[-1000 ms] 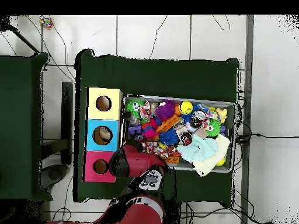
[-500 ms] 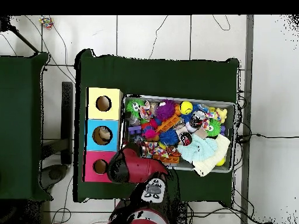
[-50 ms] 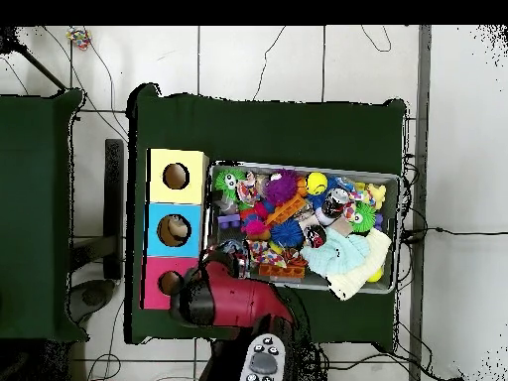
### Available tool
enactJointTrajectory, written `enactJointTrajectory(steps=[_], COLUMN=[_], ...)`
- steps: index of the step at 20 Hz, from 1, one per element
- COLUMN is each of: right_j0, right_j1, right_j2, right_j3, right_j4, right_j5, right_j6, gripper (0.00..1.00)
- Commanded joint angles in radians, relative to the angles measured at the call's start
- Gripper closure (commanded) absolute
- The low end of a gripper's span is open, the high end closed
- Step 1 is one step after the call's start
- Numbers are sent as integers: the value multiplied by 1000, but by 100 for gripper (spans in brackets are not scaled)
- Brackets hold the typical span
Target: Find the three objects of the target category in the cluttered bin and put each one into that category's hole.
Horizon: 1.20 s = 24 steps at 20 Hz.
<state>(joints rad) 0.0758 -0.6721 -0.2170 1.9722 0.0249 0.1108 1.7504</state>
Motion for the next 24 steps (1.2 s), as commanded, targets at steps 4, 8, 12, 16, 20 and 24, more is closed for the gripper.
enactJointTrajectory(steps=[4, 8, 12, 16, 20, 24], right_j0=[50, 110, 150, 180, 198, 203], right_j1=[-164, -151, -135, -144, -128, -97], right_j2=[18, -34, -63, -83, -97, -99], right_j3=[1, -66, -127, -179, -228, -272], right_j4=[30, 21, 27, 36, 36, 38], right_j5=[282, 368, 419, 501, 570, 591], right_j6=[152, 173, 204, 219, 229, 237], gripper=[100, 100, 100, 100, 100, 100])
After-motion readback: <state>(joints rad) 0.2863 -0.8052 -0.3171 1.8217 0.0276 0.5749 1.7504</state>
